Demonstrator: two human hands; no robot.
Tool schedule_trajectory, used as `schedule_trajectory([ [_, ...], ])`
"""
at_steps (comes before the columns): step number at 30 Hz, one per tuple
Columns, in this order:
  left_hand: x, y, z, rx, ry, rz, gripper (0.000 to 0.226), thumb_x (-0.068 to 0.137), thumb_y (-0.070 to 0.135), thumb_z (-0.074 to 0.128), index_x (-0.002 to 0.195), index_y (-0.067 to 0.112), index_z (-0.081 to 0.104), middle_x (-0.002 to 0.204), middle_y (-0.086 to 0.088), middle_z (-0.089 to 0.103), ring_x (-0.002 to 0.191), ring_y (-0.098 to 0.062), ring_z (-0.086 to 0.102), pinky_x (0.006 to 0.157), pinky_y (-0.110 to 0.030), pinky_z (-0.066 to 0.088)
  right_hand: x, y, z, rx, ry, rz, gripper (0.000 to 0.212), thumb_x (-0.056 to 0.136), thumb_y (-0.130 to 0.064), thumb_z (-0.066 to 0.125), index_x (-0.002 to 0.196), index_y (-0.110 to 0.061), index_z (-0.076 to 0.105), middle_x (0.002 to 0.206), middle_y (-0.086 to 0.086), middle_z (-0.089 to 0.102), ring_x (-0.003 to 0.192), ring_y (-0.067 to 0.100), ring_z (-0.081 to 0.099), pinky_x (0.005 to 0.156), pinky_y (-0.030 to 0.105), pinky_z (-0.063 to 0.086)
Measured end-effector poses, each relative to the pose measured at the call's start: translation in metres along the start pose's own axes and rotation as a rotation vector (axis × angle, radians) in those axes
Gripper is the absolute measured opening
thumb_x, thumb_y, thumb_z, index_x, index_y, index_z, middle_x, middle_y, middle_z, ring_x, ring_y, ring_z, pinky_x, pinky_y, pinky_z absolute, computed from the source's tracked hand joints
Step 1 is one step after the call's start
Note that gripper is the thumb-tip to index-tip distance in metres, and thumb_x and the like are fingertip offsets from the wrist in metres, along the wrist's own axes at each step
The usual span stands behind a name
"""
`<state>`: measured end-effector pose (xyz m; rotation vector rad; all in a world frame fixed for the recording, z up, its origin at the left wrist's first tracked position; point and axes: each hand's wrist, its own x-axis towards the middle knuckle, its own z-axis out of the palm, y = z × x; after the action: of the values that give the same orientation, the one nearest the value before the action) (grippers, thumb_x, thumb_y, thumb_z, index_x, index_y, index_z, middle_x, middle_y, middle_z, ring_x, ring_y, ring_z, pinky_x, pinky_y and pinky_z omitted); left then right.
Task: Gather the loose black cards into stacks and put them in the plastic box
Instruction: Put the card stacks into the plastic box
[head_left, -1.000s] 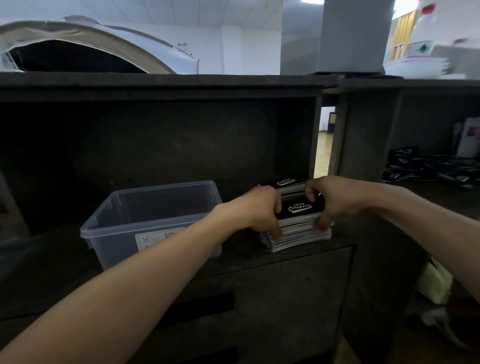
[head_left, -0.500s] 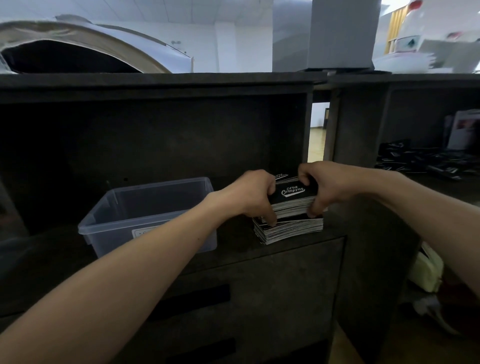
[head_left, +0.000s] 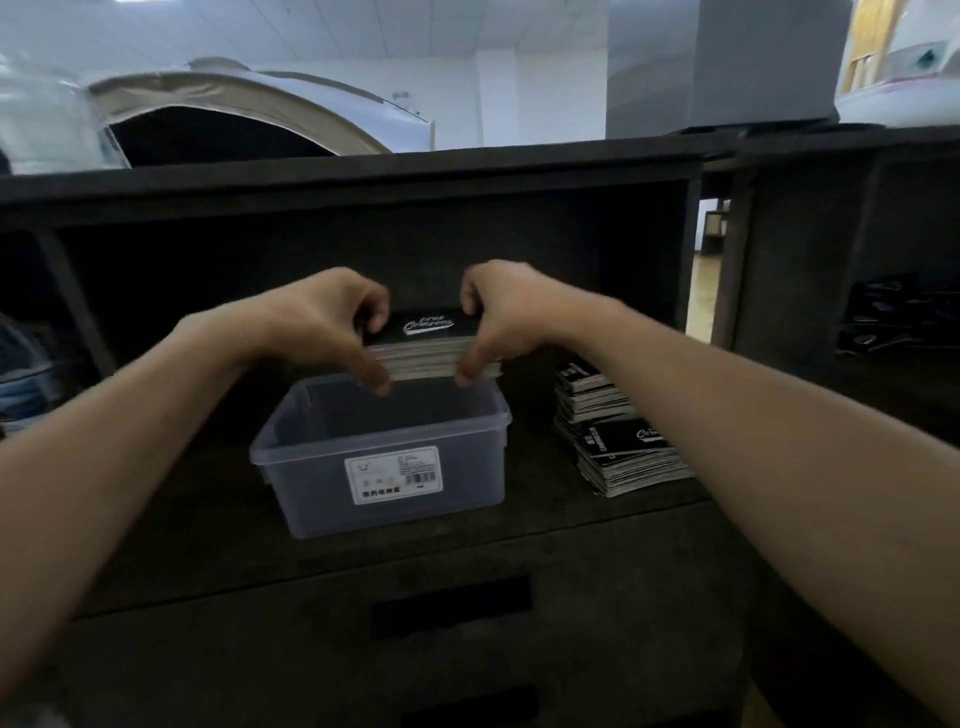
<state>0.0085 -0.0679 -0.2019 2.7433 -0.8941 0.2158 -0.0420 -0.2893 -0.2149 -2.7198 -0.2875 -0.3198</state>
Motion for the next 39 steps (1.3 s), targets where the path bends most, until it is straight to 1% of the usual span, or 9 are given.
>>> schedule_trajectory([
  [3, -0.006, -0.034, 0.013, 0.137, -0.116, -0.102, 0.052, 0.047, 0.037, 0.095, 0.076, 0.027, 0.054, 0.078, 0.005, 0.065, 0.073, -0.015, 0.061, 0.056, -0.028, 0.043, 0.024, -0.023, 0.037, 0.020, -0.137, 0.030, 0.058, 0.052, -0.033, 0.095, 0.091, -0.027, 0.052, 0.096, -0.004, 0.060, 0.081, 0.014, 0.061, 0.051, 0.024, 0.049],
  [7, -0.004, -0.056, 0.043, 0.297, -0.282, -0.096, 0.037, 0.067, 0.029, 0.086, 0.078, 0.027, 0.051, 0.088, 0.006, 0.061, 0.079, -0.014, 0.057, 0.064, -0.029, 0.048, 0.037, -0.027, 0.081, -0.013, -0.336, 0.041, 0.028, 0.080, -0.027, 0.078, 0.097, -0.020, 0.057, 0.103, 0.000, 0.063, 0.086, 0.016, 0.061, 0.063, 0.027, 0.052],
  [14, 0.010, -0.056, 0.072, 0.635, -0.274, -0.079, 0.014, 0.090, 0.039, 0.055, 0.078, 0.033, 0.054, 0.080, 0.013, 0.057, 0.071, -0.006, 0.049, 0.080, -0.039, 0.032, 0.040, -0.022, 0.095, -0.150, -0.412, -0.054, 0.006, 0.098, -0.017, 0.055, 0.104, -0.017, 0.055, 0.109, 0.003, 0.058, 0.086, 0.012, 0.051, 0.074, 0.025, 0.040],
  [19, 0.011, -0.056, 0.077, 0.656, -0.229, -0.093, 0.020, 0.094, 0.038, 0.050, 0.076, 0.032, 0.055, 0.079, 0.012, 0.058, 0.079, -0.011, 0.054, 0.086, -0.042, 0.029, 0.044, -0.019, 0.094, -0.197, -0.347, -0.120, 0.006, 0.097, -0.011, 0.053, 0.101, -0.011, 0.057, 0.105, 0.005, 0.059, 0.076, 0.011, 0.050, 0.062, 0.019, 0.039],
  [24, 0.001, -0.041, 0.053, 0.293, -0.182, -0.261, 0.021, 0.075, 0.036, 0.082, 0.083, 0.030, 0.064, 0.088, 0.005, 0.068, 0.080, -0.013, 0.063, 0.075, -0.034, 0.054, 0.032, -0.019, 0.069, -0.176, -0.123, -0.173, 0.021, 0.079, -0.033, 0.078, 0.095, -0.030, 0.064, 0.100, -0.007, 0.064, 0.087, 0.012, 0.059, 0.072, 0.031, 0.053],
  [27, -0.010, -0.013, 0.040, 0.041, 0.182, -0.068, 0.024, 0.076, 0.043, 0.082, 0.084, 0.034, 0.061, 0.087, 0.008, 0.067, 0.079, -0.008, 0.063, 0.071, -0.032, 0.054, -0.001, 0.004, 0.025, -0.039, 0.143, -0.262, 0.024, 0.072, -0.047, 0.081, 0.086, -0.038, 0.062, 0.087, -0.015, 0.063, 0.080, -0.001, 0.060, 0.068, 0.026, 0.054],
  [30, -0.022, 0.040, 0.052, -0.087, 0.392, 0.243, 0.016, 0.086, 0.049, 0.068, 0.091, 0.037, 0.059, 0.086, 0.013, 0.063, 0.080, 0.000, 0.060, 0.069, -0.026, 0.052, -0.048, 0.048, -0.011, 0.014, 0.163, -0.184, 0.023, 0.074, -0.054, 0.075, 0.085, -0.037, 0.064, 0.085, -0.013, 0.065, 0.079, -0.006, 0.061, 0.070, 0.024, 0.052],
  [35, -0.006, 0.112, 0.103, 0.102, 0.263, 0.504, 0.024, 0.088, 0.059, 0.058, 0.090, 0.035, 0.056, 0.086, 0.016, 0.056, 0.081, -0.003, 0.055, 0.070, -0.030, 0.053, -0.107, 0.114, -0.013, 0.005, 0.053, 0.075, 0.029, 0.072, -0.051, 0.079, 0.084, -0.027, 0.069, 0.083, -0.009, 0.070, 0.077, 0.000, 0.065, 0.078, 0.031, 0.056],
  [39, 0.017, 0.137, 0.140, 0.275, 0.126, 0.507, 0.039, 0.082, 0.075, 0.052, 0.088, 0.036, 0.054, 0.085, 0.016, 0.053, 0.079, -0.007, 0.052, 0.057, -0.027, 0.044, -0.131, 0.151, -0.010, 0.040, 0.037, 0.164, 0.036, 0.064, -0.060, 0.081, 0.080, -0.030, 0.071, 0.083, -0.011, 0.071, 0.082, 0.003, 0.065, 0.073, 0.026, 0.052],
])
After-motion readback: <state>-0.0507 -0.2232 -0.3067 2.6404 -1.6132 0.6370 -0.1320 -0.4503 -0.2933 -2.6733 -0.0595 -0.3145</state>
